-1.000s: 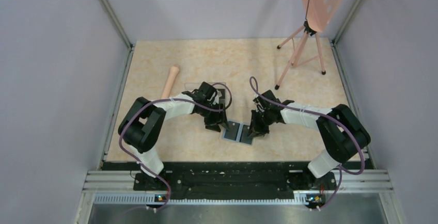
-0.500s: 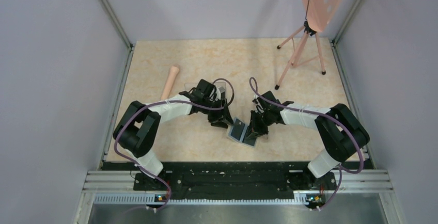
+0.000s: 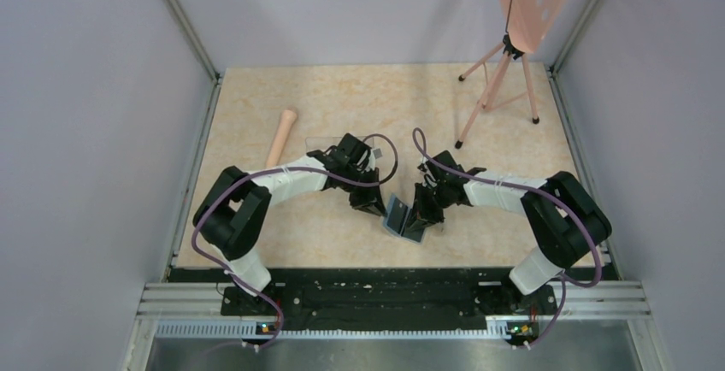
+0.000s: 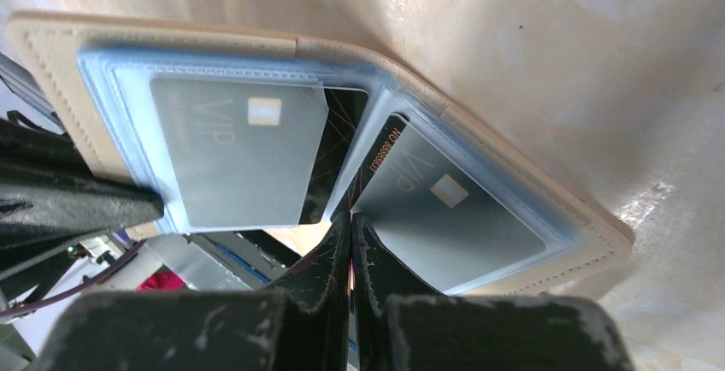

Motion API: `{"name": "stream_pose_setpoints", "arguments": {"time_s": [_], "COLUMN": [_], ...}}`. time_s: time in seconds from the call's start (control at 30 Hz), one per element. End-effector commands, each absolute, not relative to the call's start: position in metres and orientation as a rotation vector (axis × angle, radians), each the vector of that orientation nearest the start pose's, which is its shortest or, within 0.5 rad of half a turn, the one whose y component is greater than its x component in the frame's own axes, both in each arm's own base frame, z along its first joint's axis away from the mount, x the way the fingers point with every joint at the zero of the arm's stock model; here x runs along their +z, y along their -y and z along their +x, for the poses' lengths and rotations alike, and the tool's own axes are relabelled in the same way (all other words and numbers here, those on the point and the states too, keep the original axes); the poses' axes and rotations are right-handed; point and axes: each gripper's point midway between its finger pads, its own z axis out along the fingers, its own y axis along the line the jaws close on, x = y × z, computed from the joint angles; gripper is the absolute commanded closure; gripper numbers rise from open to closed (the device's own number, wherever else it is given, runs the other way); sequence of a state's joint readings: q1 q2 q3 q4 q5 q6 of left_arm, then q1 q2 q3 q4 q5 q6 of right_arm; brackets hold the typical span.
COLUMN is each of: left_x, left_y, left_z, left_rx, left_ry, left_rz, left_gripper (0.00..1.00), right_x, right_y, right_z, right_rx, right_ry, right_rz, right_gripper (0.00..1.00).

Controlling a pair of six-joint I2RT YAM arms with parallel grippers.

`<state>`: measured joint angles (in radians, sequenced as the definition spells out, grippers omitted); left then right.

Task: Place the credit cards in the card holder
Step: Close the card holder at the center of the board.

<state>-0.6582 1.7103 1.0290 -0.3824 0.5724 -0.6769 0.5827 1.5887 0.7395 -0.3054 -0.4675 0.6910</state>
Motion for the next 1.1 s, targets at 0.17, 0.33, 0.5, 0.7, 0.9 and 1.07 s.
{"name": "stream_pose_setpoints", "arguments": {"time_s": [0.17,0.33,0.5,0.7,0.9,1.07], "left_x": [0.089,0.094,0.093,0.103,0.103,0.1], "left_y": [0.269,0.241,0.236,0.266,0.308,0.331], "left_z": [0.224,0.22,0.213,0.207,0.193,0.175], "left_rx": [-0.736,-0.519,-0.351,-0.344,-0.492,-0.68], "left_ry": [-2.855,-2.877,-2.906,-2.897,-2.912,-2.931], "left_rz": [0.237,0.295,0.363,0.448,0.577,0.639], "left_gripper": [1.0,1.0,1.0,0.95,0.64,0.59], "right_x": [0.037,0.051,0.061,0.077,0.097,0.107], "right_y": [-0.254,-0.267,-0.276,-0.278,-0.277,-0.266], "right_z": [0.199,0.203,0.207,0.214,0.221,0.225], "right_rx": [0.927,1.035,1.109,1.162,1.277,1.27], "right_ry": [-2.891,-2.846,-2.806,-2.752,-2.669,-2.631], "right_rz": [-0.031,-0.003,0.02,0.069,0.158,0.191], "right_gripper": [1.0,1.0,1.0,1.0,1.0,1.0]}}
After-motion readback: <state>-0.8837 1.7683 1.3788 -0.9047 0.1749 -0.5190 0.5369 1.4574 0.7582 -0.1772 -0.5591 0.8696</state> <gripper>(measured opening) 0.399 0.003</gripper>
